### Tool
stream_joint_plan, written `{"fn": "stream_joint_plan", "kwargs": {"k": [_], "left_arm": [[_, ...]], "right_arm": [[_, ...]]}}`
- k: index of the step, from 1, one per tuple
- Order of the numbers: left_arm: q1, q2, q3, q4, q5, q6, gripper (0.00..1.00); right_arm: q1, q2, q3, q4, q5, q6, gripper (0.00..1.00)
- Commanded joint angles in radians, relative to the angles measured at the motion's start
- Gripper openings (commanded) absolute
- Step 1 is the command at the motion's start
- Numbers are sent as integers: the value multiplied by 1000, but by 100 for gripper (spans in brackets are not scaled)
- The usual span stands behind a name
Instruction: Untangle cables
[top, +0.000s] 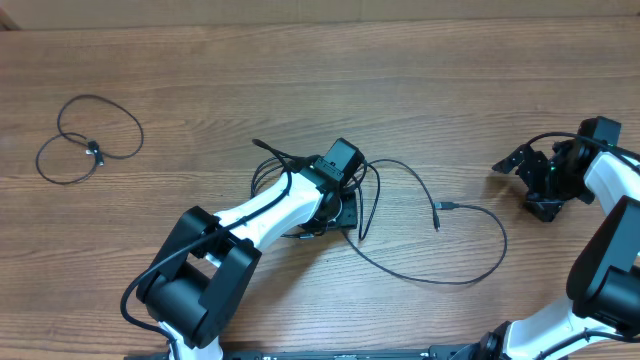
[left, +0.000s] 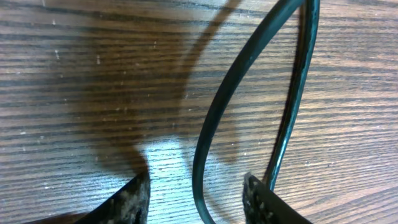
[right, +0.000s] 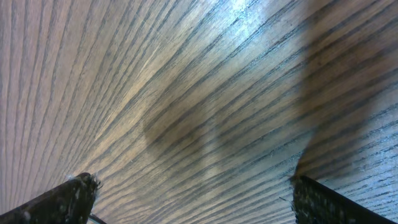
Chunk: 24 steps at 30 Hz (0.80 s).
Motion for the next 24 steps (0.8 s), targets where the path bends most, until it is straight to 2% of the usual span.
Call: {"fn": "stream_joint_plan", "kwargs": {"k": [1, 19, 21, 23, 24], "left_arm": [[-6, 2, -13, 3, -14, -10, 52], [-7, 2, -28, 31, -44, -44, 45], [-7, 2, -28, 34, -44, -44, 41], [-7, 2, -28, 38, -44, -43, 30], [-7, 2, -29, 38, -44, -43, 29]], "right_arm": [[-2, 2, 24, 4, 6, -5, 100], [-2, 2, 24, 4, 6, -4, 100], [-2, 2, 24, 4, 6, -4, 100], [-2, 2, 24, 4, 6, -4, 100], [-2, 2, 24, 4, 6, -5, 100]]}}
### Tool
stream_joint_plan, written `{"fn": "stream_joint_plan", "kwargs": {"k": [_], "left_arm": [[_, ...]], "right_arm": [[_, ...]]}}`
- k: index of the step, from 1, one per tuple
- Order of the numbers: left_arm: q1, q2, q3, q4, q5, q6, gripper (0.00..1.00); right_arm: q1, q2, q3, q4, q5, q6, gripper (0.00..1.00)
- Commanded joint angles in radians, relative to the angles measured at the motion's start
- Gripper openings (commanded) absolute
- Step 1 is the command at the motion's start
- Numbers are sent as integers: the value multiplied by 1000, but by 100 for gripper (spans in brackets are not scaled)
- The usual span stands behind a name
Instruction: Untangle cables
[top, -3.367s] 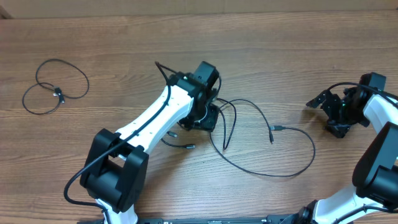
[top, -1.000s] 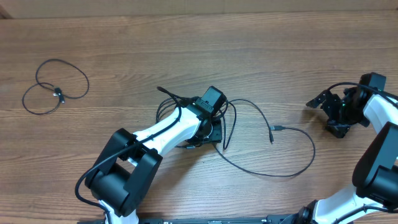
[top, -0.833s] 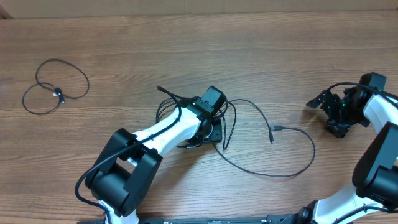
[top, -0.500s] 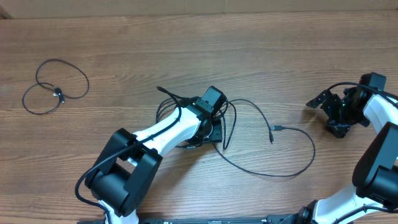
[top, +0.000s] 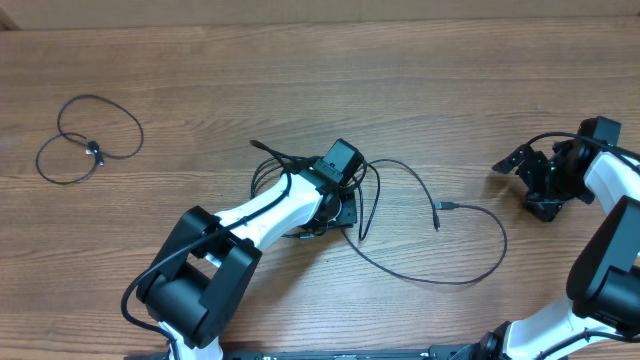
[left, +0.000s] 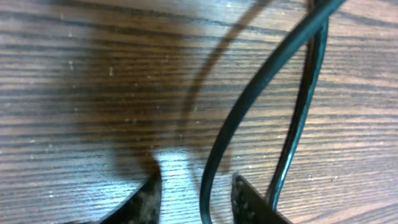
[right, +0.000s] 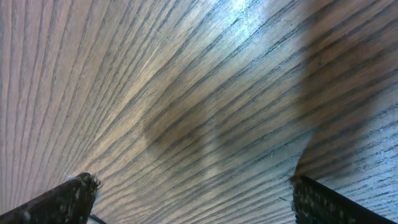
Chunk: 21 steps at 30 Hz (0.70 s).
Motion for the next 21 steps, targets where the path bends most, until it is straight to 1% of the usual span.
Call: {"fn": "stream_joint_plan", "kwargs": {"k": [1, 4, 12, 21], "left_arm": [[-7, 2, -14, 5, -17, -11, 29], [-7, 2, -14, 5, -17, -11, 29], [-6, 2, -14, 32, -22, -11, 33], [-7, 2, -14, 33, -39, -11, 33]], "right_arm": [[-2, 2, 24, 4, 6, -4, 100], [-2, 2, 24, 4, 6, -4, 100], [-2, 2, 24, 4, 6, -4, 100], [-2, 2, 24, 4, 6, -4, 100]]}}
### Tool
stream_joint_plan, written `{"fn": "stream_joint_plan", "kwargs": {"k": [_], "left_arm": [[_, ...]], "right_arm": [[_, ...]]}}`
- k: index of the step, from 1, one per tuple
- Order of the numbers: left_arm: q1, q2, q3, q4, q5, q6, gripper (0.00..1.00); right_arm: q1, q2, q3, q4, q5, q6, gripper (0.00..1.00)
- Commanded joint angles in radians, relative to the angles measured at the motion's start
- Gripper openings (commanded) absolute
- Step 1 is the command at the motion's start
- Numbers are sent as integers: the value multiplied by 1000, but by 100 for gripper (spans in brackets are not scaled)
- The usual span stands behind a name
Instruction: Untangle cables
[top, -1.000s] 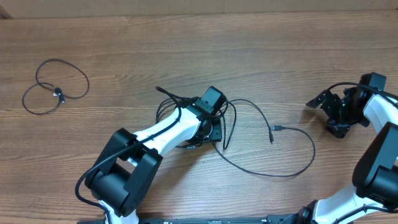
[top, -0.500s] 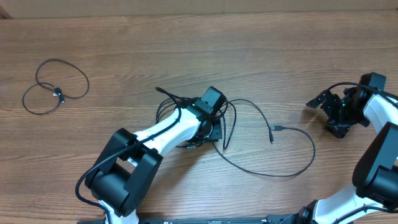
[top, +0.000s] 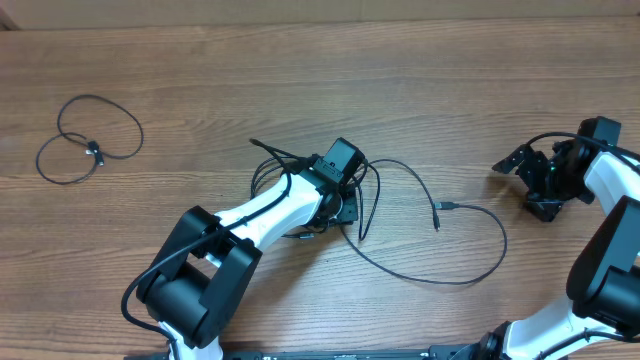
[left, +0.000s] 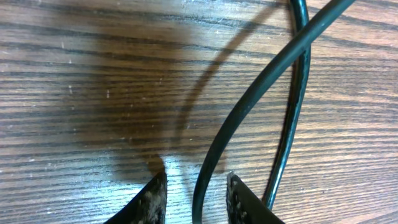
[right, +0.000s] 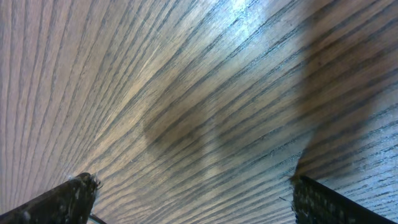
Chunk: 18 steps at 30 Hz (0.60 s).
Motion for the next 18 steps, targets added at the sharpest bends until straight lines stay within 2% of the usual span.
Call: {"fn": "stream_joint_plan", "kwargs": {"k": [1, 9, 13, 16, 18], "left_arm": [[-7, 2, -13, -3, -20, -10, 33], [-7, 2, -13, -2, -21, -10, 31], [-7, 2, -13, -3, -21, -10, 22], [-7, 2, -13, -3, -7, -10, 19], [-7, 2, -13, -3, -1, -10, 8]], "right_arm": [[-2, 2, 24, 4, 6, -5, 100], [-2, 2, 24, 4, 6, -4, 100], [-2, 2, 24, 4, 6, -4, 100], [-2, 2, 24, 4, 6, -5, 100], [-2, 2, 24, 4, 6, -4, 100]]}}
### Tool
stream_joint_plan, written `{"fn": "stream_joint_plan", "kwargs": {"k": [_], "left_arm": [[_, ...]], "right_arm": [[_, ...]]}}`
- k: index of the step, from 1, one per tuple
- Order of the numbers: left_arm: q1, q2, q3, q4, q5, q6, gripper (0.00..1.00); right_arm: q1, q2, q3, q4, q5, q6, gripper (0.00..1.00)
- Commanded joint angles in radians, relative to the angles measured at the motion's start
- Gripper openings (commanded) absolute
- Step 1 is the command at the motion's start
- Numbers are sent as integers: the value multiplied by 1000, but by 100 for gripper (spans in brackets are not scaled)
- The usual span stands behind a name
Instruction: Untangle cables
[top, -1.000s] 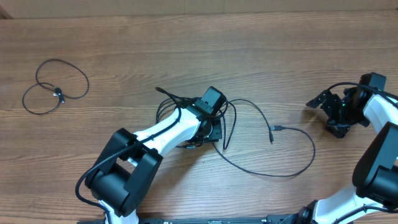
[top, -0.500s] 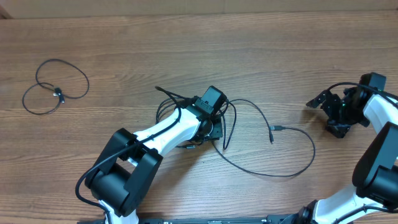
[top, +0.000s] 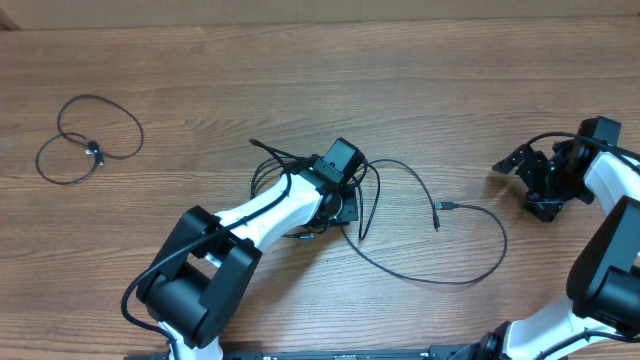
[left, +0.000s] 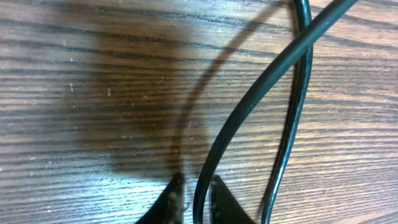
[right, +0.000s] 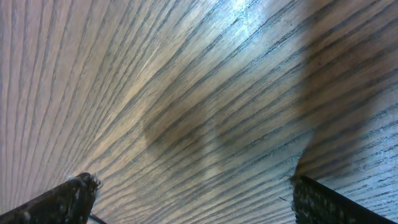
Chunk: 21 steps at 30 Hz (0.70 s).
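A tangle of thin black cables (top: 400, 215) lies at the table's middle, one long loop running out to the right with a plug end (top: 447, 206). My left gripper (left: 196, 196) is down in the tangle, shut on one black cable strand (left: 249, 99); a second strand (left: 297, 93) crosses just right of it. In the overhead view the left wrist (top: 335, 170) covers the knot. My right gripper (right: 189, 199) stands open at the table's right edge, only bare wood between its fingers.
A separate small black cable (top: 88, 140), curled in two loops, lies apart at the far left of the wooden table (top: 300, 70). The right arm (top: 585, 170) rests by the right edge.
The left gripper's fingers have drawn together from a narrow gap to pinching the black strand. The right gripper and the cables on the table have not moved.
The left gripper stood wide open over two strands in the tangle. At each later moment its fingers stood closer around the left strand, and now they are shut on it. The right gripper stayed open and still throughout.
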Motion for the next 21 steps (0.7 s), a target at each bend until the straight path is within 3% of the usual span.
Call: {"fn": "stream_joint_plan", "kwargs": {"k": [1, 7, 12, 21], "left_arm": [[-6, 2, -13, 0, -2, -2, 4], [-2, -2, -12, -29, 30, 24, 4], [24, -33, 9, -103, 130, 244, 4], [35, -232, 34, -111, 149, 252, 4]], "right_arm": [[-2, 2, 24, 3, 6, -4, 100], [-2, 2, 24, 3, 6, -4, 100], [-2, 2, 24, 3, 6, -4, 100], [-2, 2, 24, 3, 6, -4, 100]]}}
